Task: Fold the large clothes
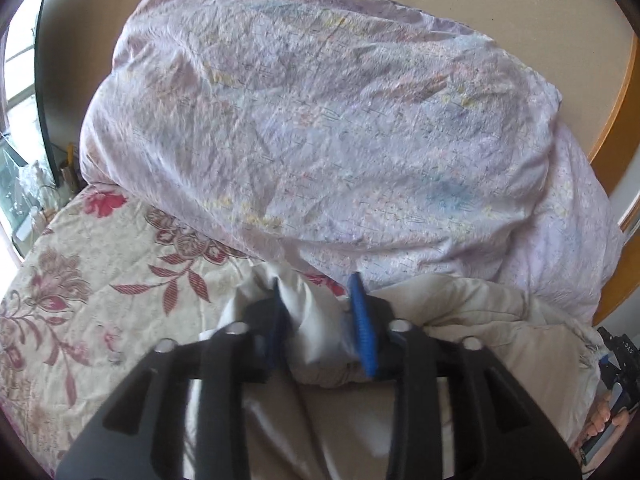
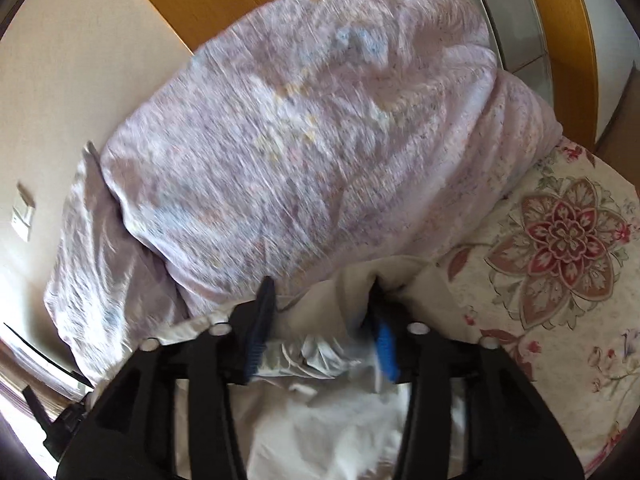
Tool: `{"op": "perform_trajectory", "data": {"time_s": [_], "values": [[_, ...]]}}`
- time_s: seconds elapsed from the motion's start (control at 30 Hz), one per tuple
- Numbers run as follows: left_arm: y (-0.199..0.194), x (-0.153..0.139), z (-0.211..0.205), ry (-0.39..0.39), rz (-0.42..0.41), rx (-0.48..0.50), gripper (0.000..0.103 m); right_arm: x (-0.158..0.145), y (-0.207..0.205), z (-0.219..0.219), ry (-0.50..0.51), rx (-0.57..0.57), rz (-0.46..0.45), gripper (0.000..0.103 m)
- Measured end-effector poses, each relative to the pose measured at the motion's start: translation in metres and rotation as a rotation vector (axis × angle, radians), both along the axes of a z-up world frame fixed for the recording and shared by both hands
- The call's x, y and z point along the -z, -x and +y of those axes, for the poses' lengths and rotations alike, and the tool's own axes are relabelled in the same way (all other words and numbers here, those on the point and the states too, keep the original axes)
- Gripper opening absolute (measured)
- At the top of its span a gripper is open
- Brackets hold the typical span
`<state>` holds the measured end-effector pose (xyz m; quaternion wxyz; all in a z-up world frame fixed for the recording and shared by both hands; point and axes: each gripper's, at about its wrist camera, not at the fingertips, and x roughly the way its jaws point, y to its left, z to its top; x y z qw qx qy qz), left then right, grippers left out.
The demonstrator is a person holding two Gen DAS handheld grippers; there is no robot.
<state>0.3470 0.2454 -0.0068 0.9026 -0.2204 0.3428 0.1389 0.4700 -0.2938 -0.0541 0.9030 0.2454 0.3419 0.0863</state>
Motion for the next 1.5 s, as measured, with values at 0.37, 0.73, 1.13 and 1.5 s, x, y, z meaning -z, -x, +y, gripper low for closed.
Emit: {"op": "perform_trajectory", "data": {"time_s": [0.37,0.73,1.13,1.5], "values": [[0.044,-0.031,-0.052,-0.242,-0.082,0.069,0.094,-0.014,0.047,0.049,0.353,-0.131,-0.126,0.075],[0.013,0.031,-0.093,-0.370,0.069,0.079,0.091,0.052,0.032,0.104,0.606,-0.201,0.020,0.069],[-0.027,0.063,-0.072,-0.325,0.110,-0.005,0.098,0.084,0.004,0.115,0.619,-0.129,0.062,0.073],[-0.042,0.082,-0.064,-0.306,0.112,0.000,0.101,0.096,-0.003,0.121,0.647,-0.120,0.079,0.076]]}}
